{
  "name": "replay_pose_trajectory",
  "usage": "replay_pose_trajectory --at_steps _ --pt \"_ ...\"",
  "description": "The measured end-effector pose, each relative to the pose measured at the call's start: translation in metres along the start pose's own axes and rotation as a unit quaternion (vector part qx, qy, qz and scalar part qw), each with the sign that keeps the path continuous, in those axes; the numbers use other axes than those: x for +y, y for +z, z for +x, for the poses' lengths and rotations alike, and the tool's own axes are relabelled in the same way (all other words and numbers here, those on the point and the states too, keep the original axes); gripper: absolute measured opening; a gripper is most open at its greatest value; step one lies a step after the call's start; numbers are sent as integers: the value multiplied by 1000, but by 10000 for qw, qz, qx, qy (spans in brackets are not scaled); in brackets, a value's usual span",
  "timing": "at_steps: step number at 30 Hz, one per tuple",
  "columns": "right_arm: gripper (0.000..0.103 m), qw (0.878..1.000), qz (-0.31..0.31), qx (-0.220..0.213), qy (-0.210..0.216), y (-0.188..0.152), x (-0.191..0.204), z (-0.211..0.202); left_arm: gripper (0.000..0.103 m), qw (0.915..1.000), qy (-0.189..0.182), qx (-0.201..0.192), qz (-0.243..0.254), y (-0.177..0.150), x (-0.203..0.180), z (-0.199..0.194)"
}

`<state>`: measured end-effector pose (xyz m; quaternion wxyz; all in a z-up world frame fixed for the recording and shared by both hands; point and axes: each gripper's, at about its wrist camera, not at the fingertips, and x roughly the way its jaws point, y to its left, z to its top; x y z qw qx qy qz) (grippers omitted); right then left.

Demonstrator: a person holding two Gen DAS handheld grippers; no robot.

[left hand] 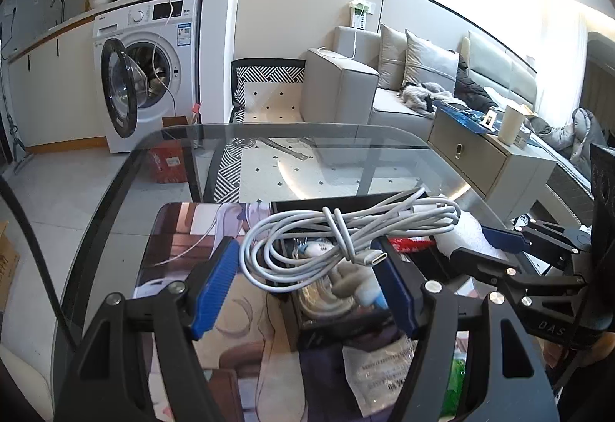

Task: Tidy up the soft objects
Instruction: 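Lift the cable coil and foam piece over the black box with both grippers, then lower the cable coil and foam into the box and open both grippers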

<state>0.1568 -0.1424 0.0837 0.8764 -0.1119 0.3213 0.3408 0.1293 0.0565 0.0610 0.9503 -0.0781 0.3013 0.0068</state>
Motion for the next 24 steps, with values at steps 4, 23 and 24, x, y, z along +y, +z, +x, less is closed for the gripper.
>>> replay_pose_trajectory --at_steps 4,23,24 --pt "38 10000 46 85 -22 3 -7 11 70 10000 21 28 -13 5 -1 12" --pt "38 9976 -468 497 142 10 -4 49 70 9997 16 225 0 18 -5 50" --pt "38 9974 -488 511 170 10 -3 51 70 9997 14 224 8 18 -6 51"
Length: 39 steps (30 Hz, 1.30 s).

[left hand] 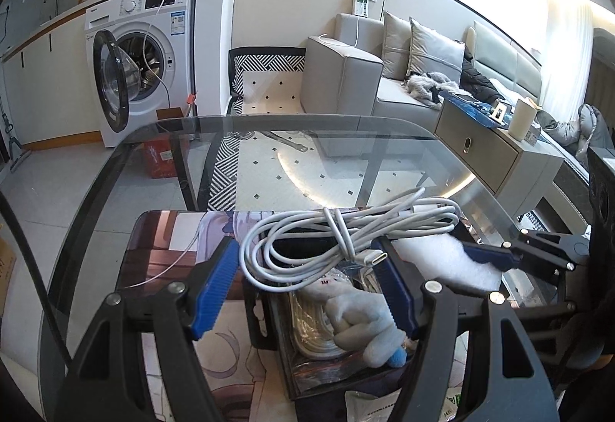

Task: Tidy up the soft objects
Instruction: 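Lower the cable coil and foam into the box and open both grippers, then grasp the green printed packet on the mat with the right gripper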

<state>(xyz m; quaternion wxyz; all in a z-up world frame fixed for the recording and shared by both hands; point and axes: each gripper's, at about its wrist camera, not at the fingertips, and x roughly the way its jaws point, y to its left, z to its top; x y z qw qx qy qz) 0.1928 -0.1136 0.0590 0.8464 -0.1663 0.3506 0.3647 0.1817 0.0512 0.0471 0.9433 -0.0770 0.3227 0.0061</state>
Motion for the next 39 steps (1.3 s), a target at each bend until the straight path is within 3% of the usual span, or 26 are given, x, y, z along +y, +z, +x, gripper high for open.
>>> replay_pose_trajectory --at_steps 8,13,23,28,39 --pt "40 9995 -254 83 147 6 5 12 70 10000 -24 35 63 0 -3 6" --pt "76 9992 -349 -161 44 0 7 -6 71 9999 -3 56 130 2 -6 10" --pt "84 9990 -161 -375 -194 -9 -3 -33 76 9990 -52 196 400 -3 -19 14" --pt "90 9986 -92 -451 -252 -16 -3 -44 100 9989 -174 128 418 -6 -22 3" --pt "102 9978 234 -540 -317 -37 -4 -60 103 9985 -169 -85 514 -24 -20 -33"
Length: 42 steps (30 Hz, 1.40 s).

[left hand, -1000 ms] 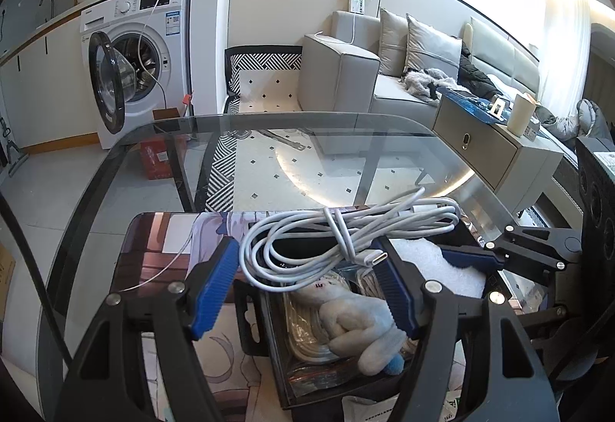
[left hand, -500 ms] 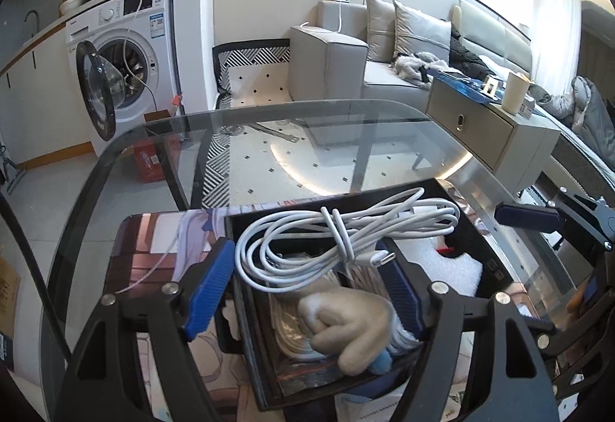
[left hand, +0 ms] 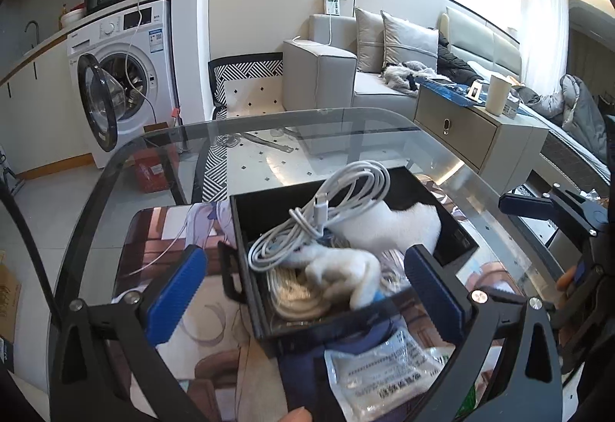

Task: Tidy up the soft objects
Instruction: 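Grasp the green printed packet on the mat with the right gripper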

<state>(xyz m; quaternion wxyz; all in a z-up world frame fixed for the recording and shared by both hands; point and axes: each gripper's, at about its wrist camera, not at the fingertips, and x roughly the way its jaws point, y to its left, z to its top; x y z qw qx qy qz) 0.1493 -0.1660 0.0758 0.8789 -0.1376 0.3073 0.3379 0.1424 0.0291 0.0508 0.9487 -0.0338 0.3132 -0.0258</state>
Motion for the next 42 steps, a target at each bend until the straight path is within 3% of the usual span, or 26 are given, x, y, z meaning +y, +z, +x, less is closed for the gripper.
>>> replay_pose_trajectory --at_steps 7,19,36,42 --pt "102 9997 151 169 -43 -20 2 -4 103 9999 -70 -37 -65 -15 1 -21" --pt "102 9977 55 563 363 -57 19 -3 103 9998 -101 159 -97 -47 -6 -32" --pt "102 9866 -601 1156 986 -86 50 10 103 9993 -118 320 -154 -65 -7 -33" --pt "102 9843 -764 1303 915 -93 64 18 103 9993 -121 329 -148 -66 -6 -34"
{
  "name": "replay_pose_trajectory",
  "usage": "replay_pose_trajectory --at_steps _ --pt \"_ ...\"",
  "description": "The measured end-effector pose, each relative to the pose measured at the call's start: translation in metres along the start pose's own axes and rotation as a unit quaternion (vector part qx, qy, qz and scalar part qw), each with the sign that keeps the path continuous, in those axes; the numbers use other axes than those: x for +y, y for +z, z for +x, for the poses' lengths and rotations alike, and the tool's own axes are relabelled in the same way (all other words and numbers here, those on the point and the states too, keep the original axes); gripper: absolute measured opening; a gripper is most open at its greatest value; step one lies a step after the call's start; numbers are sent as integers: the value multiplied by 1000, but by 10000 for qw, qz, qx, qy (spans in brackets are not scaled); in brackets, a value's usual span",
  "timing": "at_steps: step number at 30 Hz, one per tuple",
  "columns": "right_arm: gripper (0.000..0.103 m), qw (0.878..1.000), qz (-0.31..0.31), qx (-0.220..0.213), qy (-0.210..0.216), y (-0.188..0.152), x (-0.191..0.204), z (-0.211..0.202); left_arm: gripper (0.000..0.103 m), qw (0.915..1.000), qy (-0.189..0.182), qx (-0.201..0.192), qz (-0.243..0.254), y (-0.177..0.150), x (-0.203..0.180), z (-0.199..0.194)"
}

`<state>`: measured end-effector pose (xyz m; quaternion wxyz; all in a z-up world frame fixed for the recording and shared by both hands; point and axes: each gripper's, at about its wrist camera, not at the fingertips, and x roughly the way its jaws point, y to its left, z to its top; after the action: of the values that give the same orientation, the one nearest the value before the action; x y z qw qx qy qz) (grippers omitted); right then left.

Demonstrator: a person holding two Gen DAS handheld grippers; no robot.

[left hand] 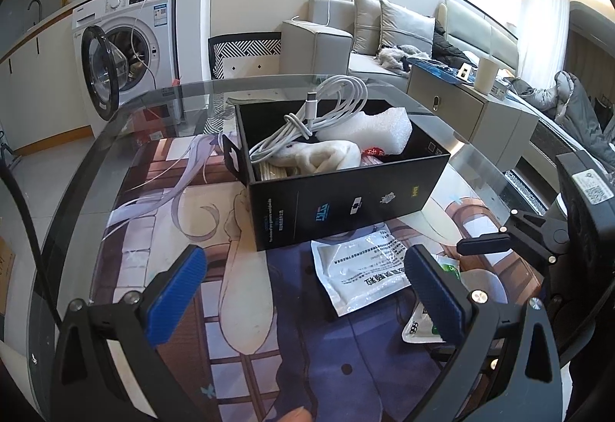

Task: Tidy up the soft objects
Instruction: 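Grasp the green printed packet on the mat with the right gripper, then grasp the white printed packet with the left gripper while the right gripper holds the green packet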

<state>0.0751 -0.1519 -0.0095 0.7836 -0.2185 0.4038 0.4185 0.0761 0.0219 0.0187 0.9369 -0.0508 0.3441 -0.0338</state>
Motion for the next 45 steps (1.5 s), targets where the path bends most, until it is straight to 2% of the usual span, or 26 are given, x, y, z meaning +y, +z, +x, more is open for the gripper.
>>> replay_pose_trajectory --at_steps 12,14,16,18,25,35,45 --pt "101 9997 197 -17 -176 10 -7 12 103 10000 31 15 -52 -1 3 1" --pt "95 9996 203 -45 -185 18 -12 14 103 10000 28 15 -55 -2 3 1" --pt "80 9995 221 -71 -193 20 -14 13 103 10000 30 18 -54 -1 3 1" --pt "73 9995 230 -71 -195 21 -17 11 103 10000 33 20 -51 -1 3 1" --pt "54 9997 152 -63 -172 12 -21 0 103 10000 35 22 -48 -1 3 2" --pt "51 9996 243 -156 -60 0 -29 -17 103 10000 34 54 -9 -1 4 3" --pt "51 9979 426 -414 -250 -5 -45 -43 103 9995 -55 260 178 -4 -9 14"
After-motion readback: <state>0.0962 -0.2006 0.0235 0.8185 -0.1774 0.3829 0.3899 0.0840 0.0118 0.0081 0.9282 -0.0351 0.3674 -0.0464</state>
